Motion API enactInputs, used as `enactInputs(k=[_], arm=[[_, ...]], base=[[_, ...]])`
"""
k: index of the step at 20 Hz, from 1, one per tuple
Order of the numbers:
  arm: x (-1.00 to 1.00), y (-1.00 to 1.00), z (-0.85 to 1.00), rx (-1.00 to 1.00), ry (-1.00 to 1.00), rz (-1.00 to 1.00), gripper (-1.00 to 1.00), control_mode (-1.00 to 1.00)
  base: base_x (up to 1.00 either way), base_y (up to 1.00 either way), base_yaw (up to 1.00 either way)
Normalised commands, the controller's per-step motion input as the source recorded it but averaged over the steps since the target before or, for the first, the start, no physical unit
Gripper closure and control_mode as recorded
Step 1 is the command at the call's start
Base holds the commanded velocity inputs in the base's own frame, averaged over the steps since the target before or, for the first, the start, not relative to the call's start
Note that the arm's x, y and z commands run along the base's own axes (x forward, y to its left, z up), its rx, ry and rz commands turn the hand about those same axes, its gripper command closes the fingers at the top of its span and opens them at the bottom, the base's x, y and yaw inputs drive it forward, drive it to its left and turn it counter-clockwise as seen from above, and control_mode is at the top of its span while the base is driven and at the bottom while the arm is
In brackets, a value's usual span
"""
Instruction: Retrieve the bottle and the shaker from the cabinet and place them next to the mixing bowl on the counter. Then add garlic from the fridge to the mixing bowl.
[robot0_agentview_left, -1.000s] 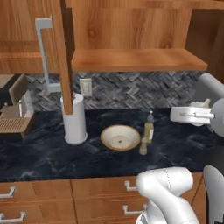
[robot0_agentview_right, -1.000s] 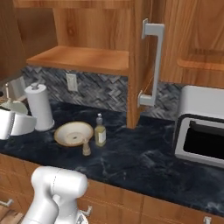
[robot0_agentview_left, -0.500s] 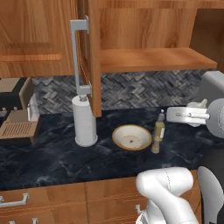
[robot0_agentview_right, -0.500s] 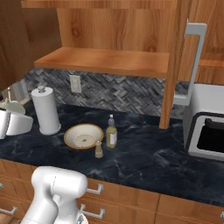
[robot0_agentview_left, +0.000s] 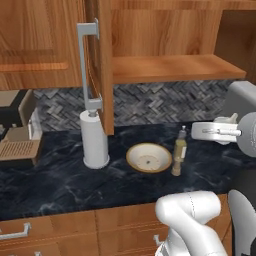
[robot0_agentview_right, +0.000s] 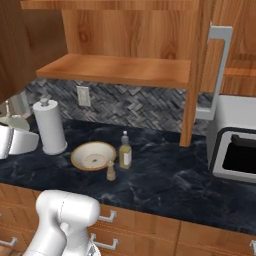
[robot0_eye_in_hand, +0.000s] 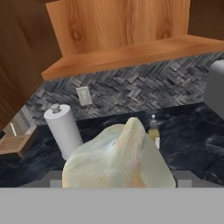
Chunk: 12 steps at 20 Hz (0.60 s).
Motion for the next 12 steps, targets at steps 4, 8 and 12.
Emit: enactInputs(k=[4, 8, 12], arm=[[0.0, 0.0, 0.0, 0.0, 0.0, 0.0, 1.0, 1.0], [0.0, 0.0, 0.0, 0.0, 0.0, 0.0, 1.0, 1.0], [0.12, -0.07, 0.01, 0.01, 0.08, 0.0, 1.0, -1.0]], base=[[0.0, -0.01, -0.02], [0.04, 0.0, 0.0], [0.01, -0.01, 0.0]])
